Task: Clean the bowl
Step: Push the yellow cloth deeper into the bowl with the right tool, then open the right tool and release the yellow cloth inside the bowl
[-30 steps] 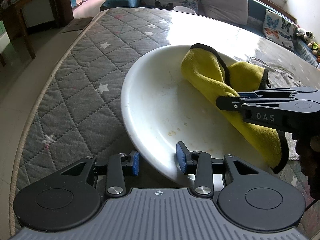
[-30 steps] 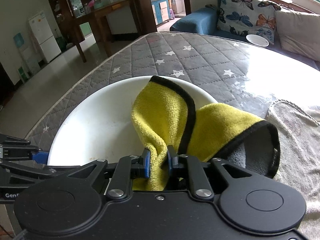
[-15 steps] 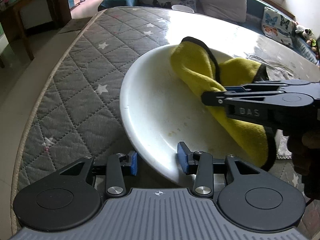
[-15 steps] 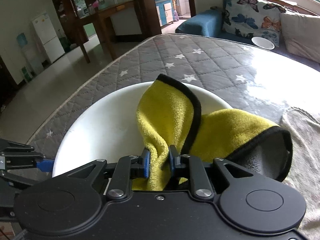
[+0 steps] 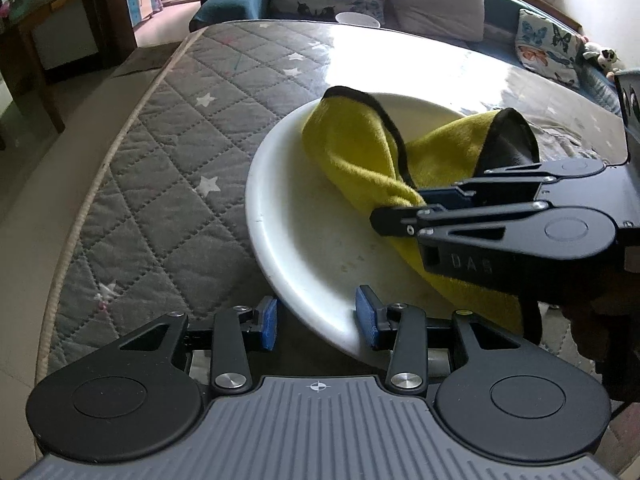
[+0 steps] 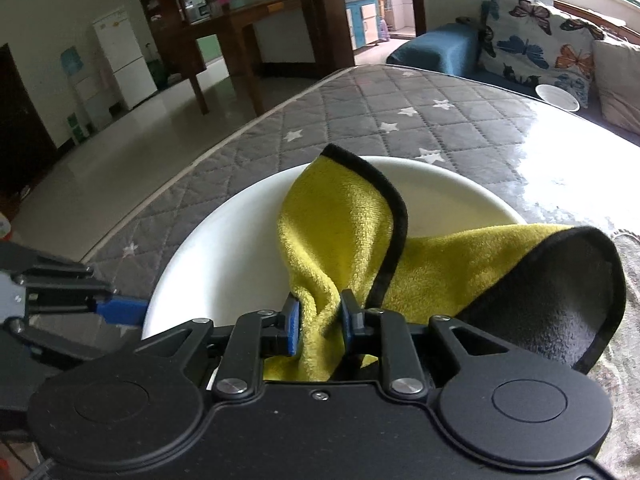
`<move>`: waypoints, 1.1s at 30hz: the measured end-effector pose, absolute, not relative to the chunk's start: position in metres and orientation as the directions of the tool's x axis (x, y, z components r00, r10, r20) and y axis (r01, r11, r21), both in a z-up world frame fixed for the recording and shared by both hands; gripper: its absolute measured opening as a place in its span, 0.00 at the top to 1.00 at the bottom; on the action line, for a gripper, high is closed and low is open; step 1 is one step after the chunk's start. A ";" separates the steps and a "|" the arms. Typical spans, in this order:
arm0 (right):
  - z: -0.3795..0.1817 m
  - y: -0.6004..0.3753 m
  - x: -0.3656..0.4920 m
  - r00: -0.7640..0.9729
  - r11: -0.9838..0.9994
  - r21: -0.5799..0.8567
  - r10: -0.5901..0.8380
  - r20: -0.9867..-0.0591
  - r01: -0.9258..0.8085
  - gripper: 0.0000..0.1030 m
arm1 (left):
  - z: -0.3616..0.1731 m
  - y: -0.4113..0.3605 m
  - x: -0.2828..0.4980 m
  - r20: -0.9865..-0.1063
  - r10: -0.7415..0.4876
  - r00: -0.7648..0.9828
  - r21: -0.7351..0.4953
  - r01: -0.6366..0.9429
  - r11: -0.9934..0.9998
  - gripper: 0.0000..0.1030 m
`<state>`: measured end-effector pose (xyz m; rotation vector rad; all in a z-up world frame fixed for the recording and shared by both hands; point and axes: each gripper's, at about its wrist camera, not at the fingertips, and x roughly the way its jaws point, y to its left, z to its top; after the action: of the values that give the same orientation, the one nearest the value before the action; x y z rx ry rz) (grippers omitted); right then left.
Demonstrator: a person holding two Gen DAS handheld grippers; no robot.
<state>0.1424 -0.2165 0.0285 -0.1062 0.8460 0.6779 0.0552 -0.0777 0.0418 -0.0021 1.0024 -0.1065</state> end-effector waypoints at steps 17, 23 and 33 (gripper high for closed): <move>0.038 -0.235 0.130 0.450 0.796 0.256 0.539 -0.712 -0.549 0.68 | 0.050 -0.075 0.040 -0.814 -0.094 0.573 -0.042 0.104 0.994 0.40; 0.046 -0.241 0.125 0.476 0.804 0.260 0.541 -0.694 -0.536 0.61 | 0.052 -0.073 0.034 -0.801 -0.090 0.591 -0.035 0.104 0.994 0.34; 0.050 -0.250 0.117 0.508 0.817 0.250 0.530 -0.679 -0.519 0.54 | 0.058 -0.070 0.023 -0.781 -0.093 0.617 -0.029 0.114 0.993 0.27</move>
<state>0.1174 -0.2499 0.0496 0.0150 0.8229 0.6321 0.0231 -0.0699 0.0578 0.0244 0.8978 -0.1193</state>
